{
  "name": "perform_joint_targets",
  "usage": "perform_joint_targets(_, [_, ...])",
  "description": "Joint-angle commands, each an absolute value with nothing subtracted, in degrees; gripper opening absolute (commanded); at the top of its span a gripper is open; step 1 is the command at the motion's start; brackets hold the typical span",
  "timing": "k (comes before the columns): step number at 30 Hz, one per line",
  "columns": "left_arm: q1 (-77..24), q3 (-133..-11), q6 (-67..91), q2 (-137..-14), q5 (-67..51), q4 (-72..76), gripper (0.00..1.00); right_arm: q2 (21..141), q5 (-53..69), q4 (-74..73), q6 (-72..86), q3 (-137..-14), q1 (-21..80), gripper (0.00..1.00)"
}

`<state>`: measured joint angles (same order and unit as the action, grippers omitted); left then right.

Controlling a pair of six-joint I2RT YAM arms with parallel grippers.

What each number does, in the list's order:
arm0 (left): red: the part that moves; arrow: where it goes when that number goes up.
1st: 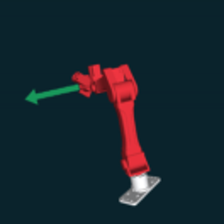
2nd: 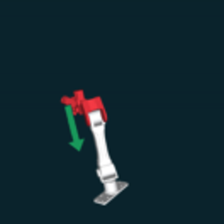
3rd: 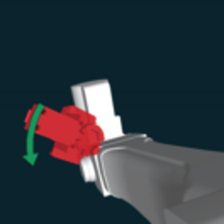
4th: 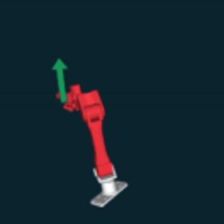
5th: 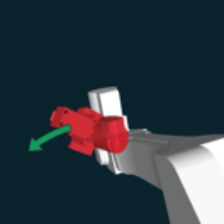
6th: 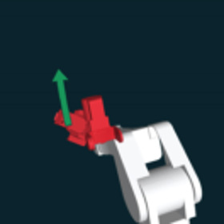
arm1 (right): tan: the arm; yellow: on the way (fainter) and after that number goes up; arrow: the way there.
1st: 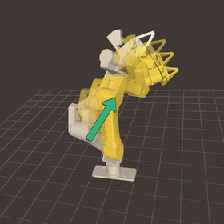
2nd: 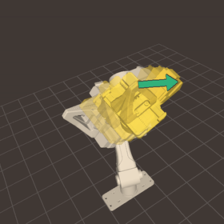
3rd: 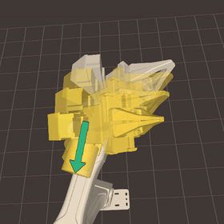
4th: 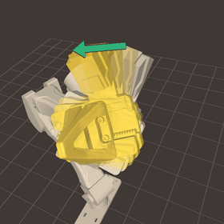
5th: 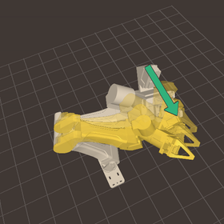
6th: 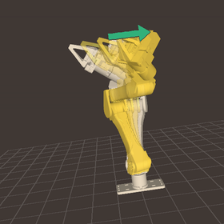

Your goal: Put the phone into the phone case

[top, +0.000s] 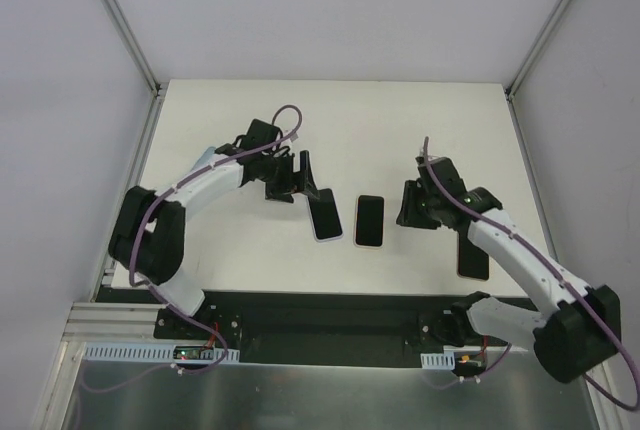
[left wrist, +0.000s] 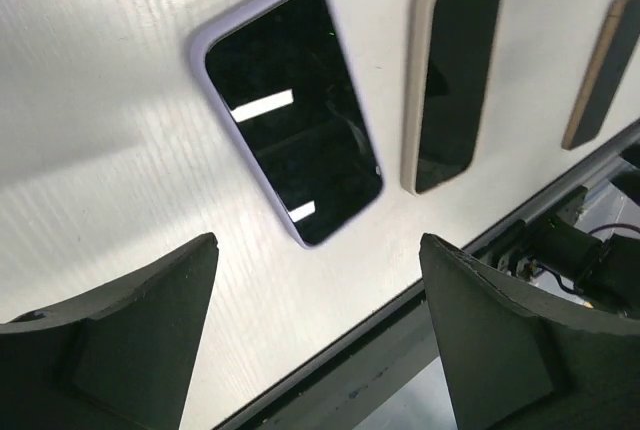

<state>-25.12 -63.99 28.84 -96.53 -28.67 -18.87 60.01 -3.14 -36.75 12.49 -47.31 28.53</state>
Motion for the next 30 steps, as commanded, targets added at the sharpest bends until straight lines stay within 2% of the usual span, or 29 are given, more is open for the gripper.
perform_joint_targets(1, [-25.49, -61.53, 25.66, -86.5, -25.66, -21.53, 0.79, 69.32, 8.59, -27.61, 8.09, -53.08, 24.97, 0.28])
perform_joint_targets(3, [-25.49, -58.55, 25.4, -82.21, -26.1, -21.45, 0.79, 75.3, 10.81, -26.37, 7.39, -56.23, 24.17, 0.11])
perform_joint_targets(6, [-25.49, -53.8, 24.7, -76.41, -24.44, -21.53, 0.79, 81.81, 11.43, -24.79, 6.24, -58.62, 23.03, 0.01])
perform_joint_targets(16, [-25.49, -45.0, 23.99, -67.33, -19.86, -21.36, 0.78, 97.63, 13.8, -23.82, 6.5, -66.44, 20.66, 0.01])
perform_joint_targets(30, [-25.49, -44.74, 24.0, -65.92, -20.21, -21.44, 0.77, 102.83, 12.13, -23.38, 4.92, -66.45, 19.6, 0.01])
